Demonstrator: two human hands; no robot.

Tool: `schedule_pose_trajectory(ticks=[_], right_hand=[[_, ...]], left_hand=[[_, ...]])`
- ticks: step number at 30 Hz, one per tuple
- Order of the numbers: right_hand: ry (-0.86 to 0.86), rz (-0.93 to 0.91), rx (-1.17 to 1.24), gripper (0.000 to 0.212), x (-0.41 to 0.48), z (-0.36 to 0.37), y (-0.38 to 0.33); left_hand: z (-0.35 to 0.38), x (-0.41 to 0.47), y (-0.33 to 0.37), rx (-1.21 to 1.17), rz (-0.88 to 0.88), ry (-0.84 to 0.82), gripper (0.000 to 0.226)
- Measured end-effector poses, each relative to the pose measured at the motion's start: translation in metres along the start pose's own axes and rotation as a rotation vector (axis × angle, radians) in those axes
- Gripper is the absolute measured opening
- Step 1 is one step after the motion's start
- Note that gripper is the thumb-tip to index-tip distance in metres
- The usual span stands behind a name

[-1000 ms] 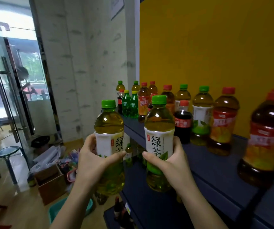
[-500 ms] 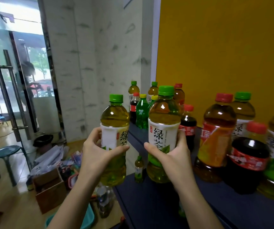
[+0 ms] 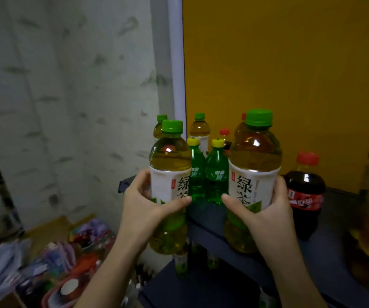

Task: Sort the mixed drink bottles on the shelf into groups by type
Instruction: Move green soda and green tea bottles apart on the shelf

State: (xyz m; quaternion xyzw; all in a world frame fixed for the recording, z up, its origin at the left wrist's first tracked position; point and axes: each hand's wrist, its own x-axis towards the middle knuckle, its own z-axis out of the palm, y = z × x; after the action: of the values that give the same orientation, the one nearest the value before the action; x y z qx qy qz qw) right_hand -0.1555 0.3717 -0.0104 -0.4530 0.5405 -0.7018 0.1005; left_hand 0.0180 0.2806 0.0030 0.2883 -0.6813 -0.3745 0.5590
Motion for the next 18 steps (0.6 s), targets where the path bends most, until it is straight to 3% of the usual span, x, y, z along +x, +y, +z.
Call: schedule_pose_trajectory(ticks=[15,18], right_hand=[[0.124,-0.003,-0.209,0.059,0.032,0.044,0.046],[0.175,0.017,-0.229,0.058,0.032,0.047,0.045]], left_hand=[[-0.014,0.092,-0.073,-0.15,0.014,-0.062,0.07],[-0.019,0.106,-0.086,-0.152,-0.003,-0.057,0.06]])
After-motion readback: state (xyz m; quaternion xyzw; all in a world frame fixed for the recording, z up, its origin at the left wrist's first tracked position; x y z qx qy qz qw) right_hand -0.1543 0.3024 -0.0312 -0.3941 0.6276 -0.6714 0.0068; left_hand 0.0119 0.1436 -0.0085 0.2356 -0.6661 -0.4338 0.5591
